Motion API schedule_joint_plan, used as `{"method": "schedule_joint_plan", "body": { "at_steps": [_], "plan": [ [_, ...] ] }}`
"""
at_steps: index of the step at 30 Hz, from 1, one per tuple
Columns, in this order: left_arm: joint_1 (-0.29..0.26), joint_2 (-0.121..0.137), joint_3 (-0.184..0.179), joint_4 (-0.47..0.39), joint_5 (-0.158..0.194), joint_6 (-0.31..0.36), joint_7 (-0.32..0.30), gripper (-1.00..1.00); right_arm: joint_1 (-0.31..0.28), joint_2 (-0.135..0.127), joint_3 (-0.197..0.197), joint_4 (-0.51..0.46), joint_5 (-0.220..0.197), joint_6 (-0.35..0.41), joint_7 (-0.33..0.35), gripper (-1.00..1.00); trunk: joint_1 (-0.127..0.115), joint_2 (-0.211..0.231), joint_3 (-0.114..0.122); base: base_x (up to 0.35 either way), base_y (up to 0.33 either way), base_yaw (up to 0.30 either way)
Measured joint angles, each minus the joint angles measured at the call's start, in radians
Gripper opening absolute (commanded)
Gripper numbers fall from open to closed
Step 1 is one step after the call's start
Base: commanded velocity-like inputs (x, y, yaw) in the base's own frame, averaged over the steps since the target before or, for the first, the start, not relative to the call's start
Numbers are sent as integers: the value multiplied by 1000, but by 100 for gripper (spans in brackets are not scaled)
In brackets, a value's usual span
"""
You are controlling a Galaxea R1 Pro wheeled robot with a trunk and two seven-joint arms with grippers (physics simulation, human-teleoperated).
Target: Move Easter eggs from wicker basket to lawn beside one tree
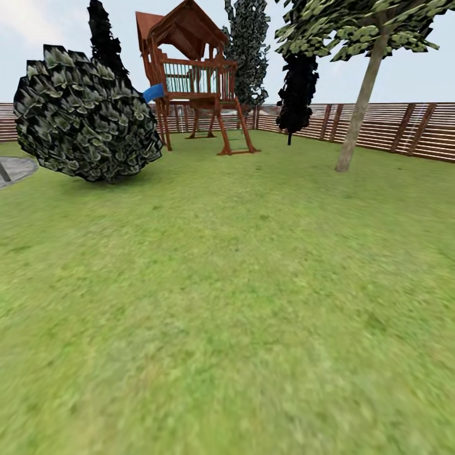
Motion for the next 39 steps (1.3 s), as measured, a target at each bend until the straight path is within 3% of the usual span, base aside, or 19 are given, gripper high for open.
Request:
{"method": "schedule_joint_plan", "body": {
  "at_steps": [14,39],
  "plan": [
    [0,-1,0,0,0,0,2,100,0,5,-4,-2,-7,-37,1,100,0,0,0,320,0,0],
    [-1,-1,0,0,1,0,3,100,0,-2,0,2,0,-36,3,100,0,0,0,320,0,0]
  ]
}}
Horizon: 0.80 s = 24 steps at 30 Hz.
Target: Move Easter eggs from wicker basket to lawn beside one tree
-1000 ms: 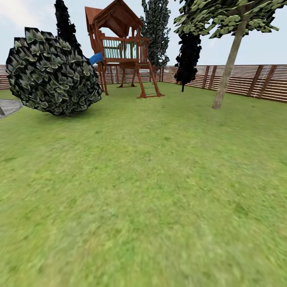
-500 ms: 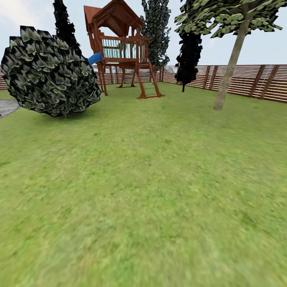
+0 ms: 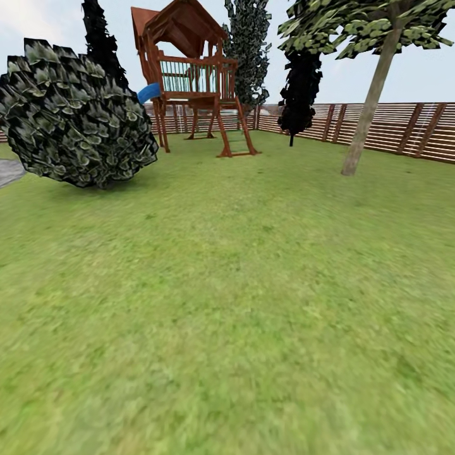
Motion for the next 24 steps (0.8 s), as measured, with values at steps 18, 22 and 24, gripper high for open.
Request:
{"method": "schedule_joint_plan", "body": {
  "at_steps": [18,22,24],
  "plan": [
    [0,0,0,0,0,0,0,100,0,0,0,-2,0,0,-3,100,0,0,0,320,0,0],
    [0,0,0,0,0,0,0,100,0,0,0,-2,0,-1,-3,100,0,0,0,320,0,0],
    [0,0,0,0,0,0,0,100,0,0,0,-2,0,-1,-3,100,0,0,0,320,0,0]
  ]
}}
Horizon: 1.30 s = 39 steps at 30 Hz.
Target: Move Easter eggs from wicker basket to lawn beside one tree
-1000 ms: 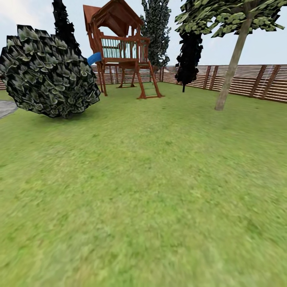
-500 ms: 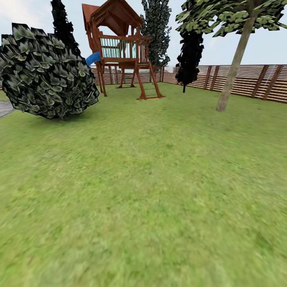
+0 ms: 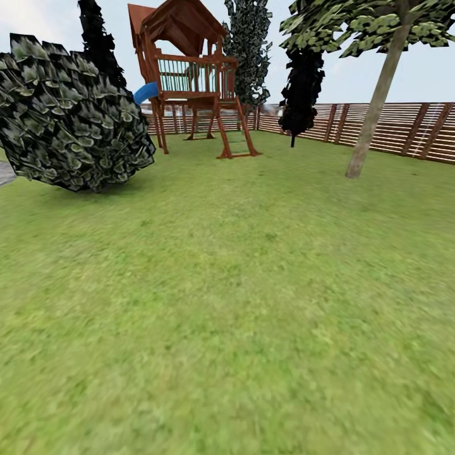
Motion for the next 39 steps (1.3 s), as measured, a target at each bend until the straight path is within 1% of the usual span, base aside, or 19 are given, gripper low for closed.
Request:
{"method": "schedule_joint_plan", "body": {
  "at_steps": [39],
  "plan": [
    [0,2,0,-2,0,0,0,100,0,0,-1,-1,-1,0,0,100,0,0,0,320,0,0]
  ]
}}
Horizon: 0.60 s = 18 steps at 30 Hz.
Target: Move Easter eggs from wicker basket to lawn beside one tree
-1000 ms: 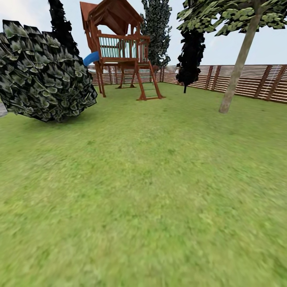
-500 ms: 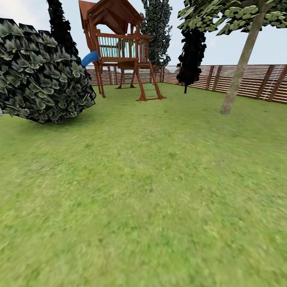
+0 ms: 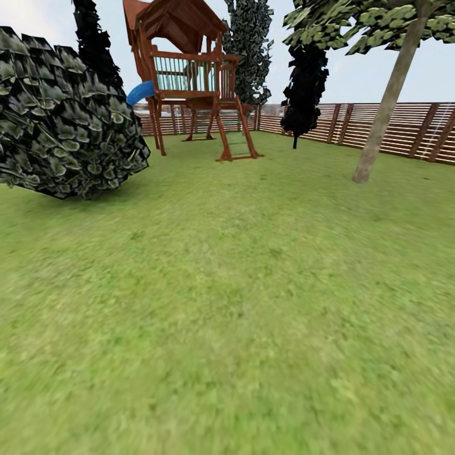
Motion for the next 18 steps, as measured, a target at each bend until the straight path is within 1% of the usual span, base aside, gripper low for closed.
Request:
{"method": "schedule_joint_plan", "body": {
  "at_steps": [18],
  "plan": [
    [0,0,0,0,0,0,0,100,0,0,0,0,0,0,0,100,0,0,0,320,0,0]
  ]
}}
